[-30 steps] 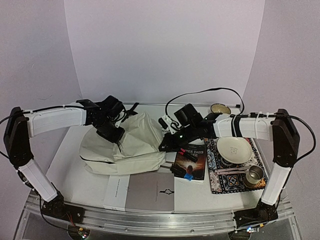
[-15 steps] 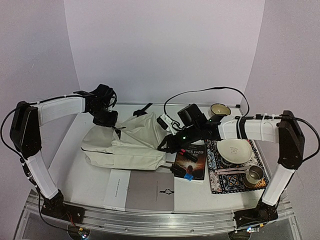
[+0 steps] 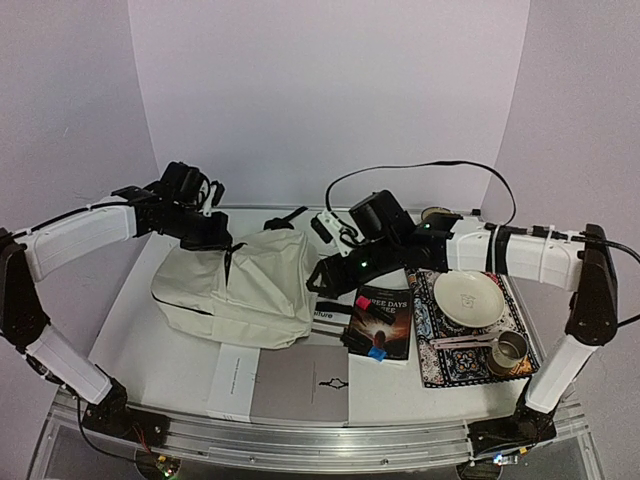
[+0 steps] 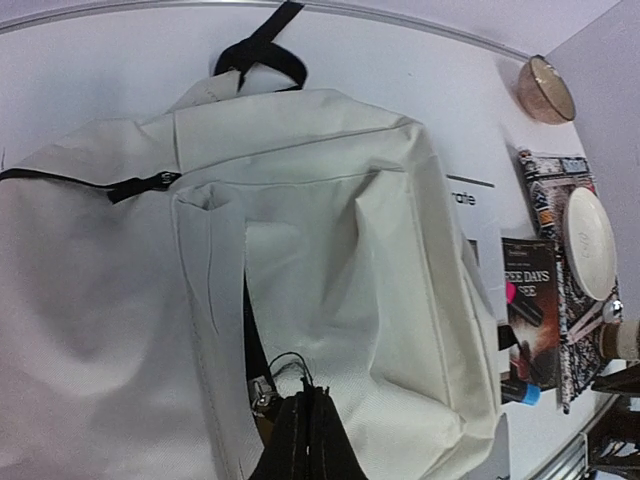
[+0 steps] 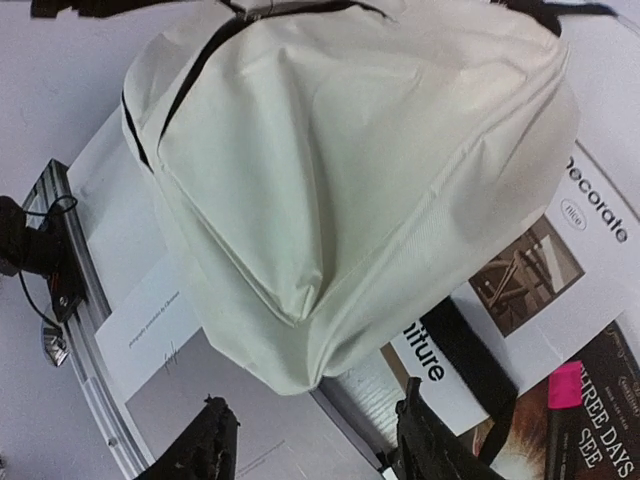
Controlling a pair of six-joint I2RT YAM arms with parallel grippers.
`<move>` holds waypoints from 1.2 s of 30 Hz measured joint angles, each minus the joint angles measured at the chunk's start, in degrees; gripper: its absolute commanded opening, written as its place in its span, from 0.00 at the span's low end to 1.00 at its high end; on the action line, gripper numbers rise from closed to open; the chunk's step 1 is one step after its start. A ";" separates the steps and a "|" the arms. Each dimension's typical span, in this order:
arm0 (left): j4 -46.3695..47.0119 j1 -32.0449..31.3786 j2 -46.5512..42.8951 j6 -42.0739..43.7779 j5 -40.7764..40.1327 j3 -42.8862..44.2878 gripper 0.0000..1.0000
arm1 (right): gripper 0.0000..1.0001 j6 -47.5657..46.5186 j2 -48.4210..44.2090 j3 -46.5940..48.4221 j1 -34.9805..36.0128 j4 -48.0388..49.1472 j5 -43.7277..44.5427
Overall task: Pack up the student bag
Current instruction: Hold the lower front pocket of the student bag.
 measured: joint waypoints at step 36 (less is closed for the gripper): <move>4.44 -14.01 -6.98 -14.17 -1.65 -4.78 0.00 | 0.00 9.57 12.66 3.92 12.78 10.55 9.83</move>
